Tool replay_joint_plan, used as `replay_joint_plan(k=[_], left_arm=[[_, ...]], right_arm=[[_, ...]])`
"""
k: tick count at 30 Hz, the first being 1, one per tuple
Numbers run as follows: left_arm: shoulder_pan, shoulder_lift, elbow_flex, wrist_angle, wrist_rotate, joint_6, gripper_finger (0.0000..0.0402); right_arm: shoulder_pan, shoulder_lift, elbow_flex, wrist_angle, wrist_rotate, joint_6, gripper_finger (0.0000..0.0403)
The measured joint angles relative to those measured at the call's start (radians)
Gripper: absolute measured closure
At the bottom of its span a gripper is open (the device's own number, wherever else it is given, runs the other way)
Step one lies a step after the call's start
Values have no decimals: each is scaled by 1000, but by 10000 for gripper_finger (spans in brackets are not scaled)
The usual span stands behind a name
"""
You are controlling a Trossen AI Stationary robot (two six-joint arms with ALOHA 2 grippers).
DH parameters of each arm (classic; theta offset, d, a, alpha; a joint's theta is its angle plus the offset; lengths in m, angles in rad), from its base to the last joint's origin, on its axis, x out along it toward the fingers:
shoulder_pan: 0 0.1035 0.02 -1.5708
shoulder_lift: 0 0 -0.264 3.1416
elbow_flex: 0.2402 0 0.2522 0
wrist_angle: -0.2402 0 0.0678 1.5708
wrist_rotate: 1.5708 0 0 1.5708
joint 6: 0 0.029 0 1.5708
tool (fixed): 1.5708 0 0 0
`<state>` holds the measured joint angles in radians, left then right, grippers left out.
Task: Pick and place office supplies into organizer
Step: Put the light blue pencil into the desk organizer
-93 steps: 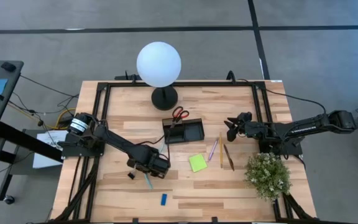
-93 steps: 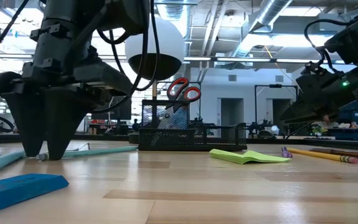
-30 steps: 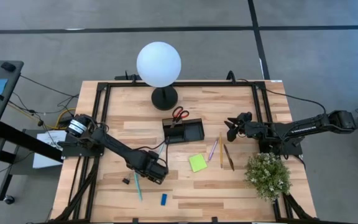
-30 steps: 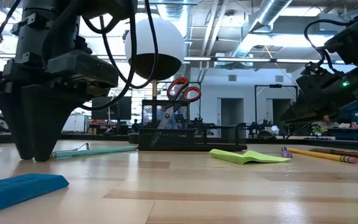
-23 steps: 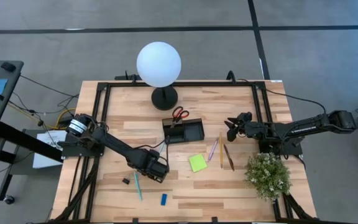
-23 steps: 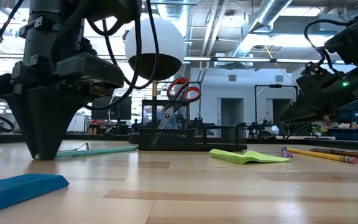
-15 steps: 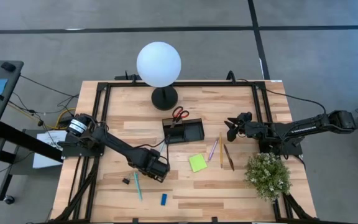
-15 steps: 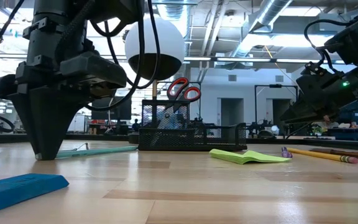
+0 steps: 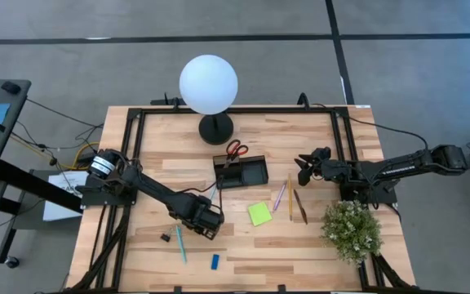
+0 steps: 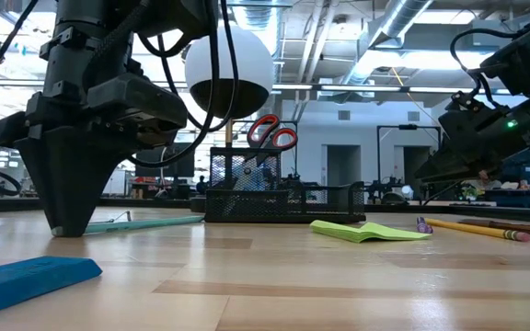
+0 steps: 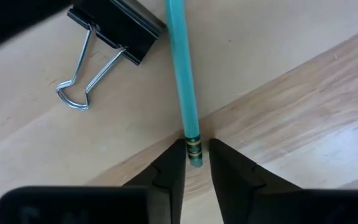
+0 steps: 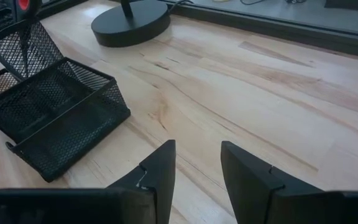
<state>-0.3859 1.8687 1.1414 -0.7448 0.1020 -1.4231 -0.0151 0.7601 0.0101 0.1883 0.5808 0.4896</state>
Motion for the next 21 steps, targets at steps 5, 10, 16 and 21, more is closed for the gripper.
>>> replay_joint_plan(k=[5,10,16,21], left_arm=[[0,0,0,-1,11,-3,322],[-3,1,0,-5,64,-8,322],[-9,2,-1,-6,53,-16,322],[-7,1,-1,-6,18,-18,322]], right_arm=[[0,0,0,0,0,0,281],[0,0,0,0,0,0,281],[0,0,0,0,0,0,281],[0,0,0,0,0,0,281]])
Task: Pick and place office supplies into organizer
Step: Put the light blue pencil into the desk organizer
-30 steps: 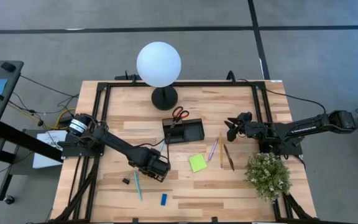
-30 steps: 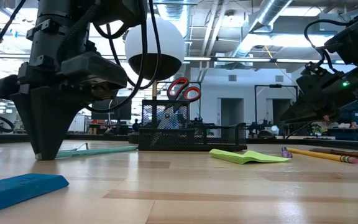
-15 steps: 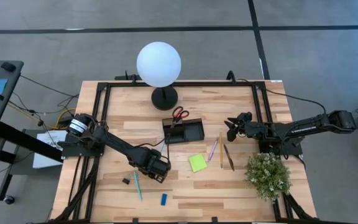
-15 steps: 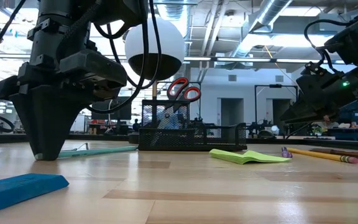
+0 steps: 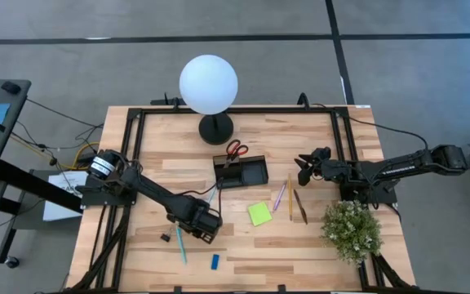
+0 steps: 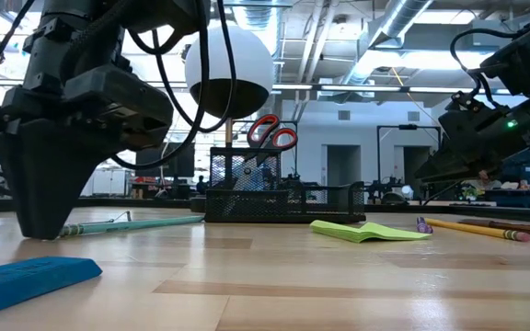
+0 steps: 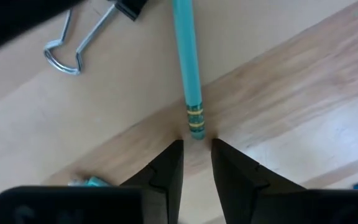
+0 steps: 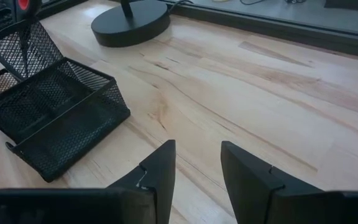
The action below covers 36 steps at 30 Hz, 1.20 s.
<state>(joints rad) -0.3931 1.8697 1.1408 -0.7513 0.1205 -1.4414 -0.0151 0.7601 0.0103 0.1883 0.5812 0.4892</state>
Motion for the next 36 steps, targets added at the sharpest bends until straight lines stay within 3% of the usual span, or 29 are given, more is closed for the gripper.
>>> replay_joint_plan(k=[17,25,36], left_arm=[[1,-1,0,-3,-47,16,324],[3,-3,2,-37,-52,24,393],[2,2,38,-55,-54,102,400]], right_arm=[[0,0,0,0,0,0,281],[0,0,0,0,0,0,281],[0,0,0,12,-4,-1,281]])
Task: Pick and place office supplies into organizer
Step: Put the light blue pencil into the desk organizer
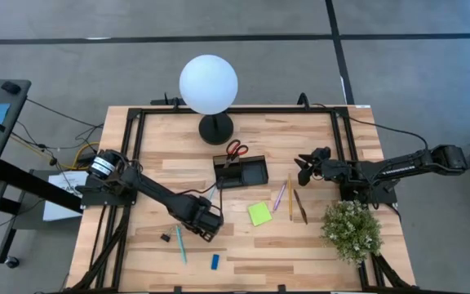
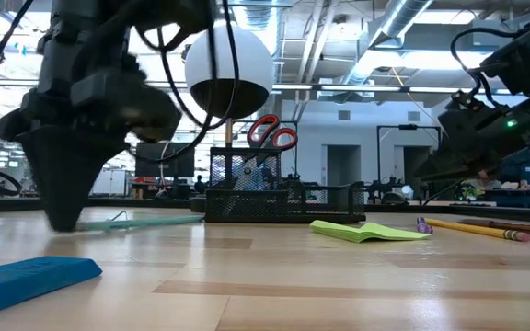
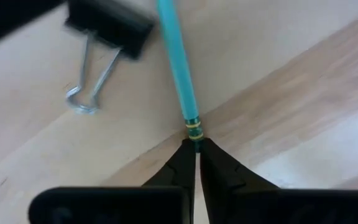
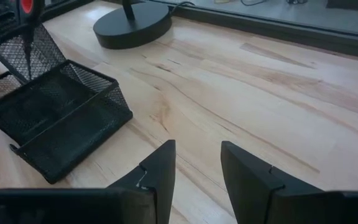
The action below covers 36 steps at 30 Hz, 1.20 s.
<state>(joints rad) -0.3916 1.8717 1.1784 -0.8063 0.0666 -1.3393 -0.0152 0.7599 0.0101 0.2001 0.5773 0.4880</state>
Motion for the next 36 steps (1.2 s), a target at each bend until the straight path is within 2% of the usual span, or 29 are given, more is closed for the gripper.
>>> replay_joint_plan(k=[6,13,17,22,26,29,36], left_arm=[[-1,0,110,-36,-2,98,401],[-2,-2,220,-216,-8,152,399],[-2,-2,239,-289,-26,149,400],[-4,-2,239,-275,-66,96,400],[-10,-2,239,-272,-108,32,401],[-14,-2,239,-251,-126,-4,396],[-15,23,233,-202,-100,-27,341]], right_arm=[[43,0,0,79,-70,-141,285],[143,0,0,341,-291,-371,299],[166,0,17,404,-313,-534,301],[189,55,46,549,-577,-651,300],[233,144,81,600,-598,-830,300],[245,228,131,598,-598,-875,300],[230,470,265,586,-595,-939,300]])
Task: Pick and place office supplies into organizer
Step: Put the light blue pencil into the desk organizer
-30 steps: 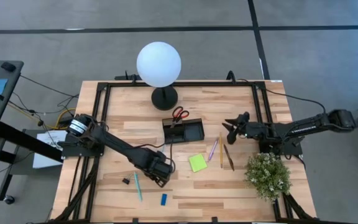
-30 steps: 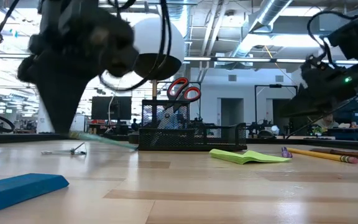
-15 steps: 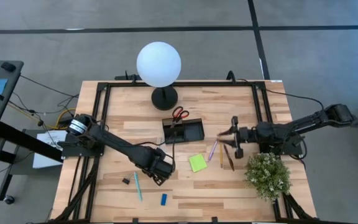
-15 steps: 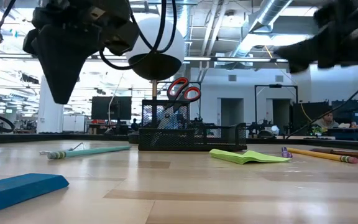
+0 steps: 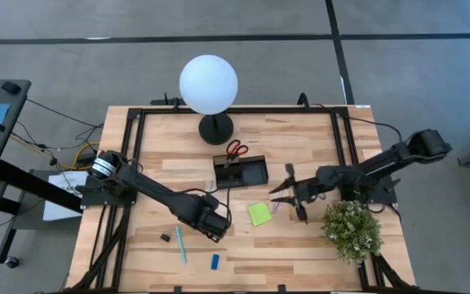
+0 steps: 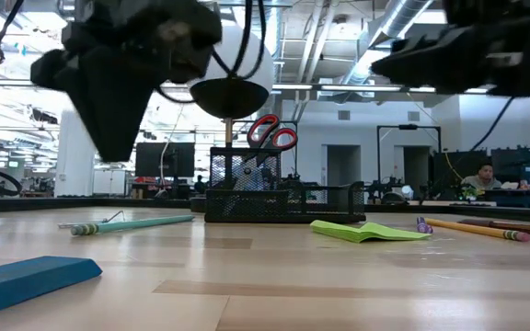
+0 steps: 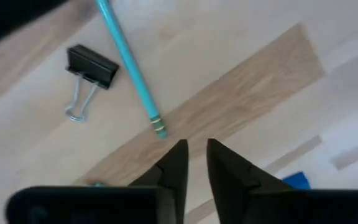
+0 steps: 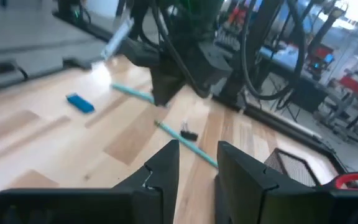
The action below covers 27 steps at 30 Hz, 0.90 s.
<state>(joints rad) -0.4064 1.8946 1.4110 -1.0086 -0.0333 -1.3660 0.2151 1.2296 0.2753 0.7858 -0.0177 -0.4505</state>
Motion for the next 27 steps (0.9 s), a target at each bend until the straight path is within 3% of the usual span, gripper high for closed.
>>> replay_joint_plan(k=[9,20,27], left_arm=[[-7,117,-1,-21,108,-36,271],[-6,116,-1,-127,47,-17,264],[-7,116,-1,-136,21,19,264]], right_arm=[[-49,259,178,-52,-7,-24,300],[-54,427,538,-582,1,-129,300],[-54,505,656,-786,103,-246,300]])
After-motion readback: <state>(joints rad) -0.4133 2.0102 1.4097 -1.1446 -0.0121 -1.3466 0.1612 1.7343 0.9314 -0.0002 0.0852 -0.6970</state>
